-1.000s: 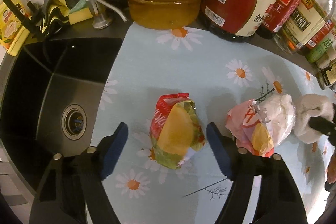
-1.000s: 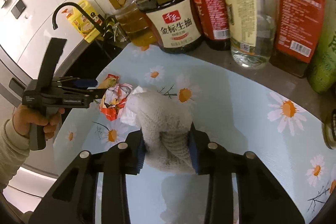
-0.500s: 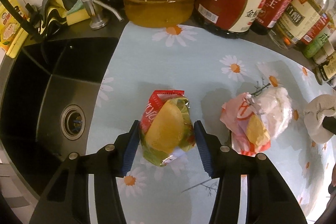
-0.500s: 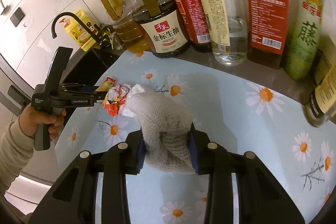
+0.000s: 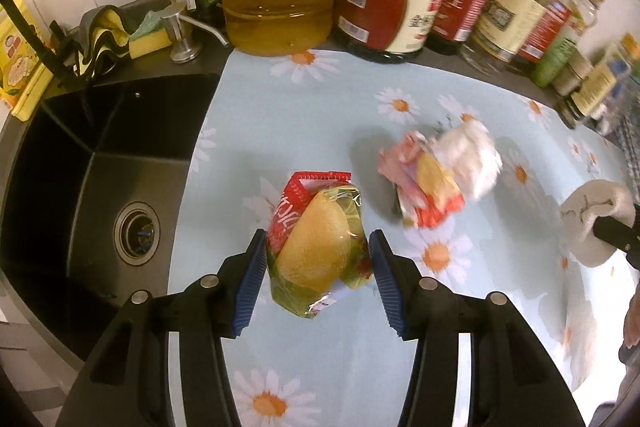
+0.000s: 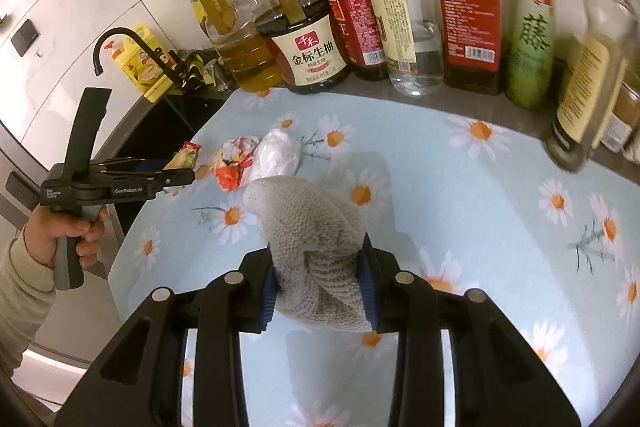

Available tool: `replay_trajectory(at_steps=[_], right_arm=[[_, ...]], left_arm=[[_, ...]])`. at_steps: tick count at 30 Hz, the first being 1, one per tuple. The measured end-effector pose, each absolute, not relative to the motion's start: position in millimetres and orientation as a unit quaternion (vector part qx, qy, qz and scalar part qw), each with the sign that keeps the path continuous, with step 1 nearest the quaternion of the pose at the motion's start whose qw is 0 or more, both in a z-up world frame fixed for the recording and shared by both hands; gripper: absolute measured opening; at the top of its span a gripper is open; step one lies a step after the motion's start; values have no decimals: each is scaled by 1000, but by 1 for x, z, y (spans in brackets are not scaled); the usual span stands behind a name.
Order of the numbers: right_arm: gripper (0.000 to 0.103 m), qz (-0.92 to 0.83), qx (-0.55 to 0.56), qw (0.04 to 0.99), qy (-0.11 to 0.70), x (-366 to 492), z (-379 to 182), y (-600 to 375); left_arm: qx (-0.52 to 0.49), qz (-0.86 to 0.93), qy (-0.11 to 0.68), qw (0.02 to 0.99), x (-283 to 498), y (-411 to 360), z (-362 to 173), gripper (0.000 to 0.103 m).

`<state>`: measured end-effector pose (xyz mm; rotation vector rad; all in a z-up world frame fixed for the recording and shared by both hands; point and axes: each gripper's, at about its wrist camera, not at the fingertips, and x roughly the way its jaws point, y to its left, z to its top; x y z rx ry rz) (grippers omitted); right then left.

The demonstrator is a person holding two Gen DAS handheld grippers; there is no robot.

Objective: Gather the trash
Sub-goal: 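Carry the grey cloth and snack packet down over the black trash bin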

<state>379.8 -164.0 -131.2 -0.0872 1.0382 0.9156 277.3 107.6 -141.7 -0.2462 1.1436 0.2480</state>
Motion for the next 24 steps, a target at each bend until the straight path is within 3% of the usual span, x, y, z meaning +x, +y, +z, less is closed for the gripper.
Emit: replay_trajectory(at_steps=[24], right_arm=[[35, 373, -20, 794, 479, 240, -114, -169]], left_arm=[[-96, 0, 511, 854, 163, 56, -112, 49]])
